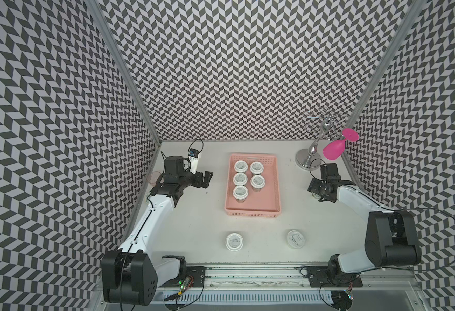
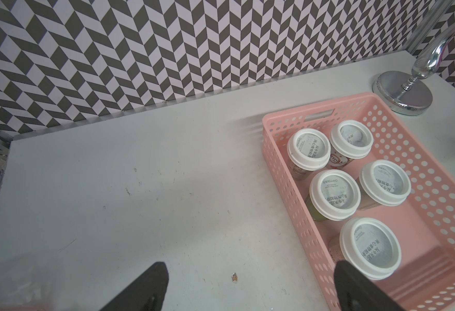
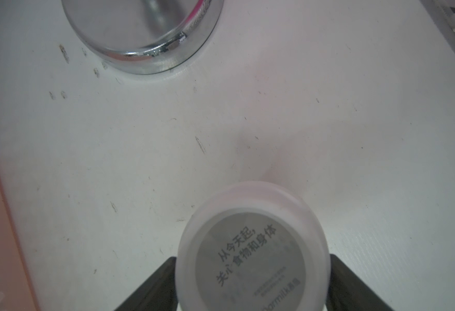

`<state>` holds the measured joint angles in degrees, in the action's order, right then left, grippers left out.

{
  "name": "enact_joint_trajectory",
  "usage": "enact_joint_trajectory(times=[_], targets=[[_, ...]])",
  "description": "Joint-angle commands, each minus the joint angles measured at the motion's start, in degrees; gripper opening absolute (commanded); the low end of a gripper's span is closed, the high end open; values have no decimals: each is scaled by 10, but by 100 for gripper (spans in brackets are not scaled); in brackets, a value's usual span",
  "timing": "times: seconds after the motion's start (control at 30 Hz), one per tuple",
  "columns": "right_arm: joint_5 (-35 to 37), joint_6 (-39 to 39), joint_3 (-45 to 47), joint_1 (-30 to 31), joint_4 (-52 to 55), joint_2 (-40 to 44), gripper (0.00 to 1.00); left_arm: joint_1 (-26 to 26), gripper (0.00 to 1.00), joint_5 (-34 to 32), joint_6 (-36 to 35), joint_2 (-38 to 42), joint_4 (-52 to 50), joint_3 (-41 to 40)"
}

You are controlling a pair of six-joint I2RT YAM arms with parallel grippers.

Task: Put the yogurt in the basket
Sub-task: Pick up the yogurt from the center of the board.

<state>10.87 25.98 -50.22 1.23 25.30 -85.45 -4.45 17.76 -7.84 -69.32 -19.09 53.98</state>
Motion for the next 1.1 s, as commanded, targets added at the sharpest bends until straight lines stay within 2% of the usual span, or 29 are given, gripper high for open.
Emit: enact_joint_trajectory(times=[0.0,0.33,0.7,1.07], targets=[[8,-3,-16,-4,-18,-2,81,4,100,8,4,-2,9,1],[-4,-6,-14,-4,-21,-1,76,5,100,11,4,0,13,-3],[-3,-6,-8,0,-18,14,75,6,100,11,4,2,14,-5],[12,1,-22,52,23,68,76,17,100,14,7,11,16,-8]])
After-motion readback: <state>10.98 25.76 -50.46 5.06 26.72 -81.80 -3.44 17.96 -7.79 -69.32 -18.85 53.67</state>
